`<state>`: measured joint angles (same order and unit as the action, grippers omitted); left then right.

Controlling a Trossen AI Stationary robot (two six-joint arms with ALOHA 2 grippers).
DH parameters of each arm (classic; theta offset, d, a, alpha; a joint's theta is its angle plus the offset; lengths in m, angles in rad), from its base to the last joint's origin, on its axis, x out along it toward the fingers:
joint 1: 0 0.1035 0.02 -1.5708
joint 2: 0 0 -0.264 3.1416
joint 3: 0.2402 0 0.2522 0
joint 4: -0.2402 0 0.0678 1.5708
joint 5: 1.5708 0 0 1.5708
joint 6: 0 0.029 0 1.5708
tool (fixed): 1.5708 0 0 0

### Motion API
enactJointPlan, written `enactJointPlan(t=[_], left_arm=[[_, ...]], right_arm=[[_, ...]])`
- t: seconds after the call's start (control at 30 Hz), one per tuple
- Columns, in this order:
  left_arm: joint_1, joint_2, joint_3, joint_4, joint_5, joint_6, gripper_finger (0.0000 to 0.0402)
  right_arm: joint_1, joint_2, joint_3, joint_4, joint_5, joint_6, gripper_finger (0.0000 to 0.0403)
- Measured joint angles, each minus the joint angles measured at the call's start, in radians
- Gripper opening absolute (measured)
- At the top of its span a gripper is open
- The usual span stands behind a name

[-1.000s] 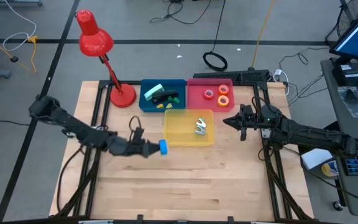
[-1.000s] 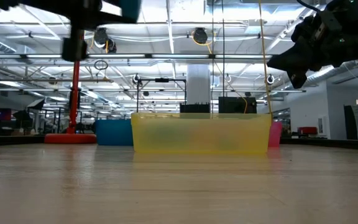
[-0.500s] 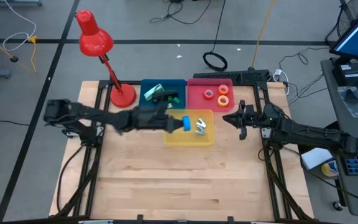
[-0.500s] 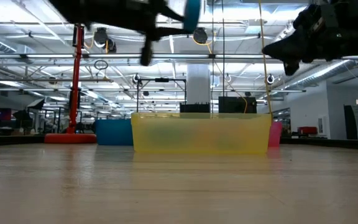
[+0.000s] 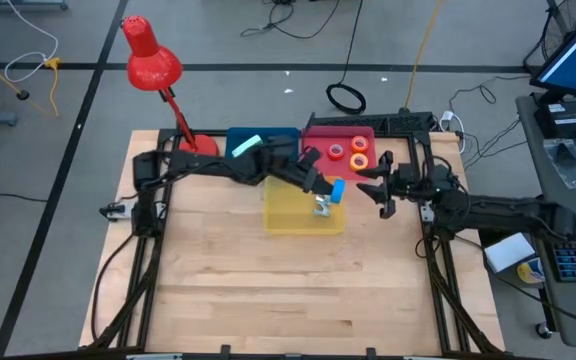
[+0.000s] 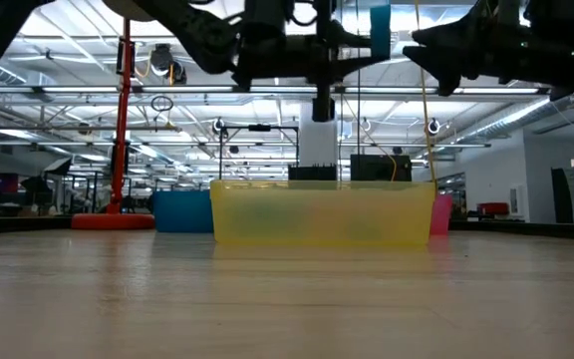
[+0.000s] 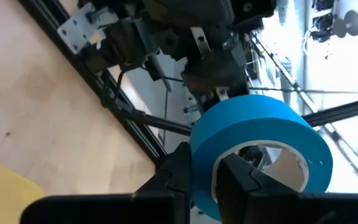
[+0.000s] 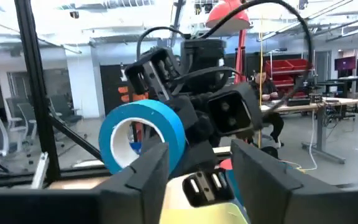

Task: Pick and place Stapler, Stapler remover, tape
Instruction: Put the blue tape into the red bin

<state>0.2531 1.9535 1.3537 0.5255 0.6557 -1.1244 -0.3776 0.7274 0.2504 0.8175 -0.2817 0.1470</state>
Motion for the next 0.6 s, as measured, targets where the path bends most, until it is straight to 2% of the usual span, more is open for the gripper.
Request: enactJointPlan(t=[0.23,0.6], left_arm=[[0.02,0.058,0.043,-0.002,0.033,-0.075,0.004],[0.031,0.057,0.043,-0.049,0.017,-0.092,0.0039]], right_arm=[[0.0,0.054,0.0,0.003,0.005,-0.017,0.0207],[0.0,0.094,0.052,-0.008,0.022,-0.051,0.0212]])
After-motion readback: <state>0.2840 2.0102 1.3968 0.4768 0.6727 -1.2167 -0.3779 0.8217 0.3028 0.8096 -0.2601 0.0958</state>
